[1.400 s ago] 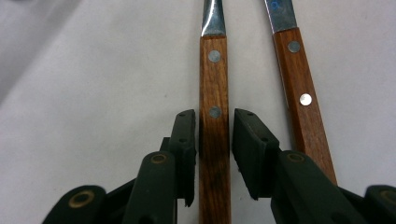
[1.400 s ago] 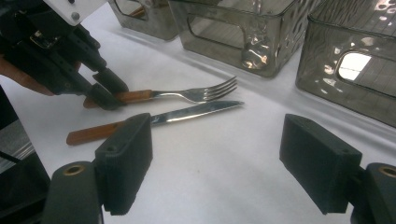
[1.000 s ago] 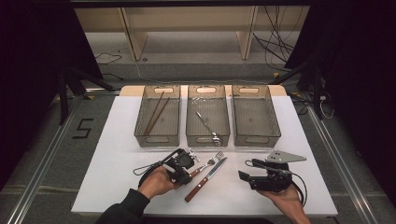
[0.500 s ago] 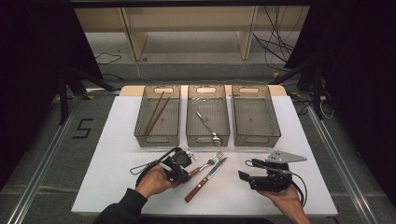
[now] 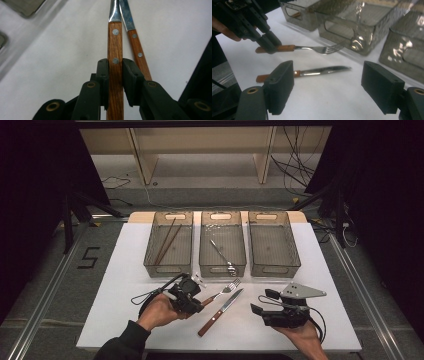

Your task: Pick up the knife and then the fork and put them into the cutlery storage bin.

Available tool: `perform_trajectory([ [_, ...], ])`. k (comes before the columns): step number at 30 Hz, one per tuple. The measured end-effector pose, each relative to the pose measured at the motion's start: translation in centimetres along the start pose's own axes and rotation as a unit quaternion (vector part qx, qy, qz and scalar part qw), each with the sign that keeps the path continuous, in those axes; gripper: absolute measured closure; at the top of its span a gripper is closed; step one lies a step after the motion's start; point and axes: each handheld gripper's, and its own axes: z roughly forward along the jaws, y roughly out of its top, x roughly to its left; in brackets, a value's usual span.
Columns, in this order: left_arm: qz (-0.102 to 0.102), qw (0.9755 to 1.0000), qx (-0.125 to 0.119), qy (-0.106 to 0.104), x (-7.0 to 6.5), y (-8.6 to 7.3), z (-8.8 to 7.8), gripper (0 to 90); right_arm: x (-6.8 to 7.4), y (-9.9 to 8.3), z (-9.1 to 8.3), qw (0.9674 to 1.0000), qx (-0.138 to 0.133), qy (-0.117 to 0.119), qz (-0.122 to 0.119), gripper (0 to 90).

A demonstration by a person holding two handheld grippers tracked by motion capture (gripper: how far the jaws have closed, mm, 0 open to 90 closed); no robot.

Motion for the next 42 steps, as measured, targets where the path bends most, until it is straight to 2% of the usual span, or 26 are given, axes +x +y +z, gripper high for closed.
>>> perform_trajectory([
  [7, 0.022, 0.9996, 0.005, -0.014, -1.2, 0.5, -0.4, 75.7, 2.1, 0.6, 0.3, 0.9984, -0.015, 0.009, -0.054, 26.8],
  [14, 0.034, 0.9991, 0.007, -0.023, -2.1, 0.8, -0.5, 75.7, 4.1, 0.7, 1.2, 0.9938, -0.009, 0.014, -0.11, 26.8],
  [17, 0.038, 0.9989, 0.009, -0.025, -2.4, 0.9, -0.6, 75.7, 4.7, 0.6, 1.6, 0.991, -0.004, 0.01, -0.133, 26.8],
  [24, 0.044, 0.9986, 0.007, -0.029, -2.8, 1.1, -0.6, 75.7, 6.4, 0.4, 2.5, 0.9811, 0.004, 0.002, -0.193, 26.9],
  [30, 0.049, 0.9982, 0.006, -0.035, -3.0, 1.3, -0.8, 75.7, 7.2, 0.3, 3.1, 0.9693, 0.013, -0.017, -0.245, 27.8],
  [34, 0.051, 0.9979, 0.008, -0.038, -3.1, 1.4, -0.9, 75.7, 7.8, 0.2, 3.5, 0.9587, 0.017, -0.032, -0.282, 28.9],
  [40, 0.053, 0.9976, 0.011, -0.043, -3.3, 1.4, -0.9, 75.7, 8.4, 0.0, 4.2, 0.937, 0.031, -0.057, -0.343, 30.5],
  [41, 0.055, 0.9974, 0.012, -0.044, -3.3, 1.4, -1.0, 75.6, 8.6, -0.1, 4.4, 0.9317, 0.033, -0.06, -0.357, 31.2],
  [42, 0.055, 0.9974, 0.014, -0.044, -3.3, 1.4, -1.0, 75.7, 8.7, -0.2, 4.5, 0.9298, 0.036, -0.061, -0.361, 31.8],
])
